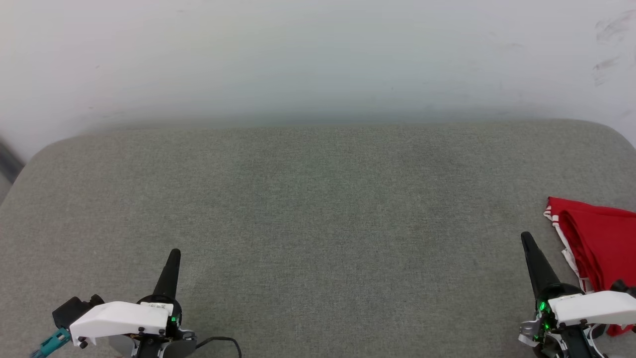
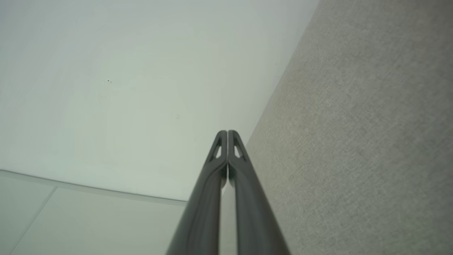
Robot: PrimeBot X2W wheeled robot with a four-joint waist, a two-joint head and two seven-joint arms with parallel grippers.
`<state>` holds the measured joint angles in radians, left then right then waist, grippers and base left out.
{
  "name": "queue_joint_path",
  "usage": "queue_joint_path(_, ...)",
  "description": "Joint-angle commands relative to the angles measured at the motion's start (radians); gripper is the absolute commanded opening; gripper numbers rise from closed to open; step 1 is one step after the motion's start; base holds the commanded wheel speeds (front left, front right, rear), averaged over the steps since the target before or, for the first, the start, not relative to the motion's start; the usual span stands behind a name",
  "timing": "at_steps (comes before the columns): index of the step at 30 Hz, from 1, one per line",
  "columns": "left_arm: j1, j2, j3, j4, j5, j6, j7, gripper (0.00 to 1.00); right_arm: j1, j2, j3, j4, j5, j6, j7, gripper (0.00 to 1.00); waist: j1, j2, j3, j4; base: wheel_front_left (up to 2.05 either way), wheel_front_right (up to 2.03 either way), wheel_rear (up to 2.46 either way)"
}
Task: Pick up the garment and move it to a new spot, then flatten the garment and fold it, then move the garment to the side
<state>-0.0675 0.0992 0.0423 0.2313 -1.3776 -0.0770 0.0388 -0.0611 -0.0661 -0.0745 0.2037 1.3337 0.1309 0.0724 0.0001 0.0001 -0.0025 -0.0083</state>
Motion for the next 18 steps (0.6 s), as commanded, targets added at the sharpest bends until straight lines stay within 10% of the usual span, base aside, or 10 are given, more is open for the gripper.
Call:
queue_joint_path(1,-0.02,-0.002,0.009,-0.002,-0.017,-0.007,0.005,0.0,-0.02,0.002,-0.004,0.0,0.022,0.0,0.006,0.0,-0.0001,-0.0001,0.0,0.0,0.0,0.0,0.0)
queue_joint_path(18,-0.033,-0.026,0.041,0.007,-0.13,-0.033,0.041,0.0,-0.035,0.006,-0.018,0.021,0.157,0.0,0.021,0.0,-0.0001,-0.0001,0.003,0.004,0.0,0.0,0.0)
